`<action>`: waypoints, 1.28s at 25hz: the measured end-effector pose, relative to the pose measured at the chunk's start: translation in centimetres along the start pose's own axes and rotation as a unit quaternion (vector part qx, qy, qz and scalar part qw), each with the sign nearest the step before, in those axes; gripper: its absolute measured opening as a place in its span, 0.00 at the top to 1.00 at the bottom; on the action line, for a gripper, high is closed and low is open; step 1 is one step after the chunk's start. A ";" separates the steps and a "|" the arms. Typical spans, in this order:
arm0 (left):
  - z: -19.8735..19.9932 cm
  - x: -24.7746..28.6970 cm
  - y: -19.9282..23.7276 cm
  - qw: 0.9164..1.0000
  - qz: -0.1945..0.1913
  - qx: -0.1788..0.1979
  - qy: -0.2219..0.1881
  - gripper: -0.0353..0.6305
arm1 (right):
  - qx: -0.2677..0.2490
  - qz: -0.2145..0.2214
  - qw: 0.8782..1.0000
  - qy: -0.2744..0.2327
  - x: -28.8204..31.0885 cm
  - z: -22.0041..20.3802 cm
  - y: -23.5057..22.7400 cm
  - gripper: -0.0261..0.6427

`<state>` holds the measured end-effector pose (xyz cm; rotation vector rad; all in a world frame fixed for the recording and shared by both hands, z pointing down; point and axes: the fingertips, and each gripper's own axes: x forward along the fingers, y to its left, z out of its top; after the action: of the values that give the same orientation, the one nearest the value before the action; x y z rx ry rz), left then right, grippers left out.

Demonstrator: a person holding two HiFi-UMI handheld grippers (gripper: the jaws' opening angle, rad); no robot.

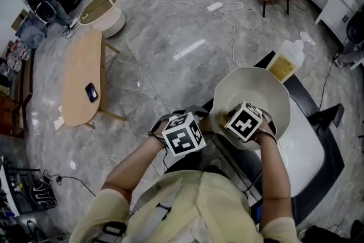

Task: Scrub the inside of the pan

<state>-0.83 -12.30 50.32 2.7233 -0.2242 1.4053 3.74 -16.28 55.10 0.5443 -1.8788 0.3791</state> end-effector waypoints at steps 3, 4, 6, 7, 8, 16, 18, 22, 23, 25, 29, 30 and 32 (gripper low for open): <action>0.0 0.0 0.0 1.000 0.000 -0.001 0.000 0.55 | 0.025 -0.020 0.999 -0.027 0.1 1.2 -1.2 0.91; 0.0 0.0 0.0 1.000 0.000 -0.001 0.000 0.55 | 0.033 -0.028 0.998 -0.036 0.2 1.6 -1.6 0.91; 0.0 0.0 0.0 1.000 0.000 -0.001 0.000 0.55 | 0.050 -0.046 0.996 -0.054 0.2 2.3 -2.4 0.91; -0.1 -0.1 0.0 1.000 0.000 -0.001 -0.001 0.55 | 0.059 -0.054 0.995 -0.061 0.2 2.5 -2.8 0.91; -0.1 -0.1 0.0 1.000 -0.001 -0.001 -0.001 0.55 | 0.068 -0.062 0.993 -0.067 0.1 2.7 -3.2 0.91; -0.1 -0.1 0.0 1.000 -0.002 -0.005 -0.004 0.55 | 0.129 -0.133 0.975 -0.122 -0.7 3.8 -6.8 0.91; -0.2 -0.1 0.0 1.000 -0.002 -0.005 -0.003 0.55 | 0.143 -0.146 0.969 -0.135 -1.1 4.0 -7.5 0.91; -0.2 0.0 0.1 1.000 -0.003 -0.006 -0.004 0.55 | 0.158 -0.168 0.960 -0.158 -1.4 4.0 -8.9 0.91; -0.2 0.0 0.1 1.000 -0.003 -0.006 -0.004 0.55 | 0.163 -0.171 0.958 -0.161 -1.5 3.9 -8.9 0.91; -0.2 -0.1 0.1 1.000 -0.004 -0.007 -0.005 0.55 | 0.169 -0.177 0.955 -0.165 -2.0 3.8 -9.0 0.91; -0.2 -0.1 0.1 1.000 -0.005 -0.009 -0.006 0.55 | 0.150 -0.194 0.954 -0.173 -3.0 3.3 -9.6 0.91; -0.2 -0.1 0.1 1.000 -0.005 -0.009 -0.006 0.55 | 0.142 -0.198 0.954 -0.172 -3.2 3.2 -9.7 0.91; -0.2 -0.1 0.1 1.000 -0.006 -0.009 -0.005 0.55 | 0.127 -0.204 0.956 -0.167 -3.3 2.8 -9.7 0.91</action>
<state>-1.06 -12.37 50.32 2.7128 -0.2206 1.3807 7.72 -25.28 51.03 1.2104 -1.9835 0.2630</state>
